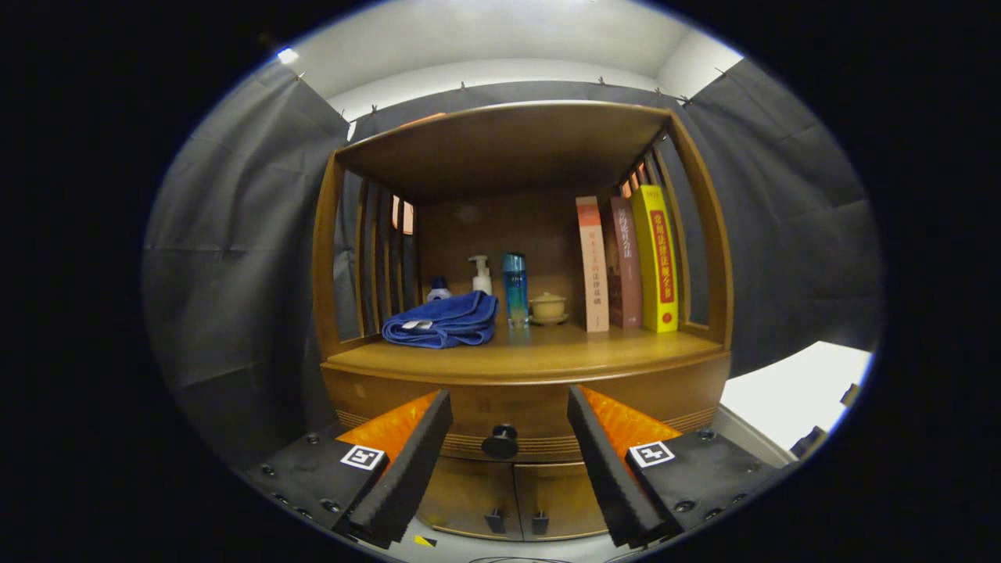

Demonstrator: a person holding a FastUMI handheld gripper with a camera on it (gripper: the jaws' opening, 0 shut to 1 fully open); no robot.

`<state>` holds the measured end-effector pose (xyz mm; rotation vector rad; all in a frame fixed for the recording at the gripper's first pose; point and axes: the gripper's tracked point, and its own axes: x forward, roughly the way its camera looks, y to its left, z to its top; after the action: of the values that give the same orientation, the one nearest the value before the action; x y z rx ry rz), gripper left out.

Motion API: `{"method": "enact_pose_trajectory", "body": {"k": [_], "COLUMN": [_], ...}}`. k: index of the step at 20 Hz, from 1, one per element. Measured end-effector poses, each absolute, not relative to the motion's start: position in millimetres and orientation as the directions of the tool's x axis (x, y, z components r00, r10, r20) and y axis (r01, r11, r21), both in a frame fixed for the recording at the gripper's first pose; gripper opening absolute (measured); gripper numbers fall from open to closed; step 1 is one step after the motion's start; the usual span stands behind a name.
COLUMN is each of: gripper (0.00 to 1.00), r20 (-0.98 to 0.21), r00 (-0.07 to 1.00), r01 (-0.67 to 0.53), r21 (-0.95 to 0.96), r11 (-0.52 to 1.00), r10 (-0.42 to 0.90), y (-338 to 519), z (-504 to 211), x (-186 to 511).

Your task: Pull open the drawer, take out the items inside it, and place them on the countertop above the cabinet.

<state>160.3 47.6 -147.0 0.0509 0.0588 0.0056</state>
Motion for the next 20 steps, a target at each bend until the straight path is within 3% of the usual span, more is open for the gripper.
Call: {"method": "enact_pose_trajectory", "body": {"k": [4,14,19,20], "gripper": [0.98,0.97,0.92,0.86], "r20": [-0.037,-0.172,-0.165,-0.171], "r00": [0.999,0.984,0.983,0.982], "r01": [-0.026,0.037,0.063,0.070], "r21": [-0.011,-0.043,-0.078,-0.076], "r11": [1.000,0.998,0.995,0.995], "r10": [0.025,-0.043,-0.075,-0.083], "y": [63,52,47,48], "z": [-176,-260,-259,-262], "x": [189,221,227,227]}}
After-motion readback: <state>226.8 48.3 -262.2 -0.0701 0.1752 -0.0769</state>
